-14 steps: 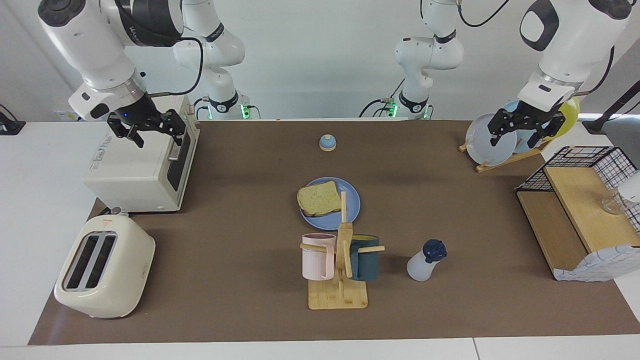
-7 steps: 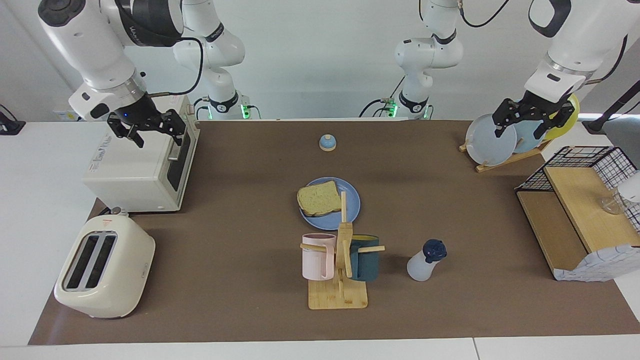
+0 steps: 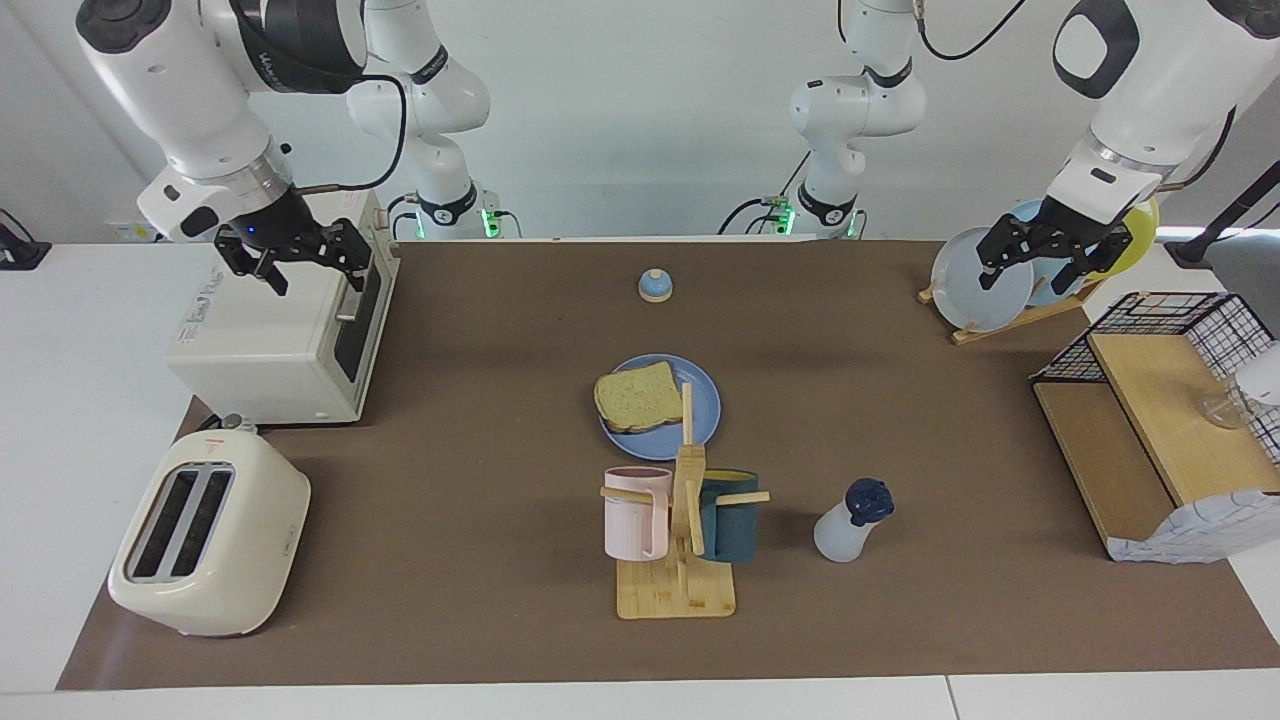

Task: Put bread on plate and add seasoning

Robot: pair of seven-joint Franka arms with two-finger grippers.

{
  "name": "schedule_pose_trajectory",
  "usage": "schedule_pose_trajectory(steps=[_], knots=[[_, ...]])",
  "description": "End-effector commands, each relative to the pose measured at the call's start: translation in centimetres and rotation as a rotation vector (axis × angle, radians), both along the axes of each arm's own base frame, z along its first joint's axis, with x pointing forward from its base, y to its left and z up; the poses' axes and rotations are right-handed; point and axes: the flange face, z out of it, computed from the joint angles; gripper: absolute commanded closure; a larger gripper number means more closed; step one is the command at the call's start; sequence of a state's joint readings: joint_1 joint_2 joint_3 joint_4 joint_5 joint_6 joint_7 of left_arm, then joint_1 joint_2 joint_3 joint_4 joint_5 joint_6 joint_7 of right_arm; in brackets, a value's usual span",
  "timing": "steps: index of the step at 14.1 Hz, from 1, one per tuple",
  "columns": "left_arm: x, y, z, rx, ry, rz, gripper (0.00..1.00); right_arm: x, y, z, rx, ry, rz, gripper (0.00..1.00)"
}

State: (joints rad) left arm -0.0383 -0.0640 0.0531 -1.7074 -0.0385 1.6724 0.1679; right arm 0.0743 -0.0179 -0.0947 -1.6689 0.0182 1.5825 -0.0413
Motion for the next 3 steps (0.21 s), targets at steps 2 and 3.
schedule_pose_trajectory(steps=[2,3], knots=[[-0.71,0.21,0.04,-0.015,-0.011,0.012,0.0,-0.59,-0.17,0.13,0.001,-0.008,-0.015,0.0],[-0.74,0.16,0.19,-0.012,-0.014,0.012,0.0,-0.55,-0.09,0.05,0.001,-0.007,-0.013,0.0]])
